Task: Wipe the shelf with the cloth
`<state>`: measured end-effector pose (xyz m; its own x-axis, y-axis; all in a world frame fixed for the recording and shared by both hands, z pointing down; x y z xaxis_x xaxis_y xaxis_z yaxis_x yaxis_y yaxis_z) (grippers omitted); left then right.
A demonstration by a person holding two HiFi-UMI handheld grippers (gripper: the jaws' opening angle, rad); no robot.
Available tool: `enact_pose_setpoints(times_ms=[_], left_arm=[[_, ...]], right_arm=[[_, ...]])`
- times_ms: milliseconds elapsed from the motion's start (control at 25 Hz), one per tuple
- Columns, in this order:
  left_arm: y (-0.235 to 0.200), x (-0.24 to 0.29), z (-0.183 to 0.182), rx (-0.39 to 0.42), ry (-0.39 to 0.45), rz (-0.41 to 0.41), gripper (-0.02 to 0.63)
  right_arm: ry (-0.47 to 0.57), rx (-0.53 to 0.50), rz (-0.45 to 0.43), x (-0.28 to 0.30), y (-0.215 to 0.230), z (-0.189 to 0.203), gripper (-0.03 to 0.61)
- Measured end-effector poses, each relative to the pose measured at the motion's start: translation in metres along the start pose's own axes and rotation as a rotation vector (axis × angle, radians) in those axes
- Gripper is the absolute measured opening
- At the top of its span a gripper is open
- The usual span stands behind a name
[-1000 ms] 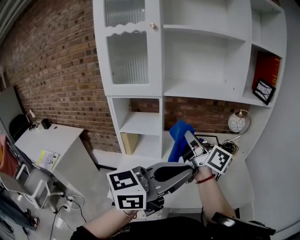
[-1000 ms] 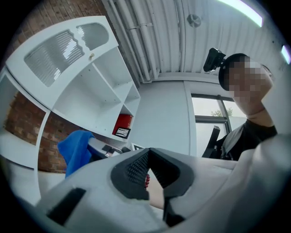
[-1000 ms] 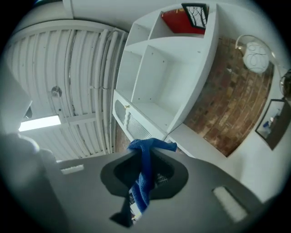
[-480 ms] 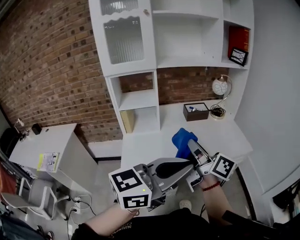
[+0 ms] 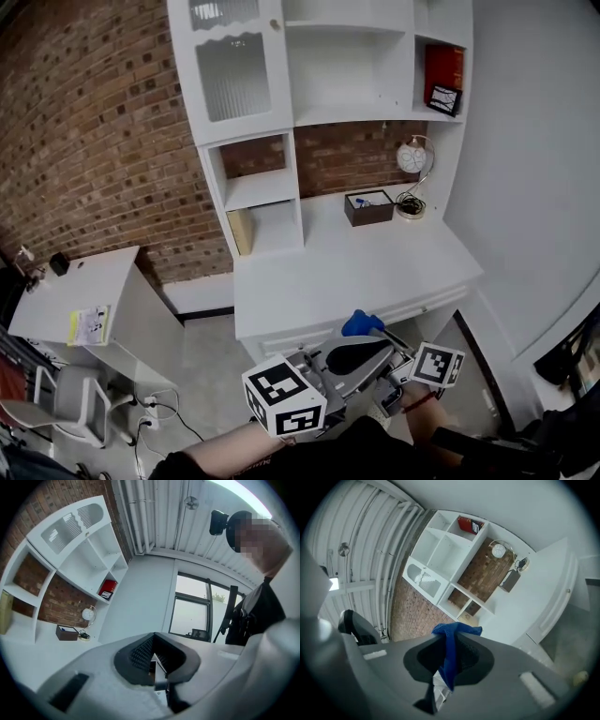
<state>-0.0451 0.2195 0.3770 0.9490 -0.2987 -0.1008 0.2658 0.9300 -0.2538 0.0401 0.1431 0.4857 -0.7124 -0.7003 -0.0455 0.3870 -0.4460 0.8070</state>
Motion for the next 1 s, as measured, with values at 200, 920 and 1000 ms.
enact_pose_setpoints(times_ms=[200,920,1000], left_arm=[[0.015,0.011,0.006,-0.019,0.007,0.009,0.003],[0.083,0.112,0.051,-0.093,0.058,-0.094,0.003],[0.094,0.124,0.06,-0.095,0.06,-0.096,0.003]], right_arm=[[-0.039,-0.041,-0.011,-0.016,-0.006,-0.001,0.018],[-0.12,-0.118,0.039,-0.14,0.043,-0.044,0.018],[-0.132,-0.115,0.047,-0.157,0.051,-0.044,0.018]])
Point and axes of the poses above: the fingertips, and each gripper's own axes: x forward along the fingers, y to its right, z out of its underside, the point moved 6 cm from there along -x, backward along the fingers
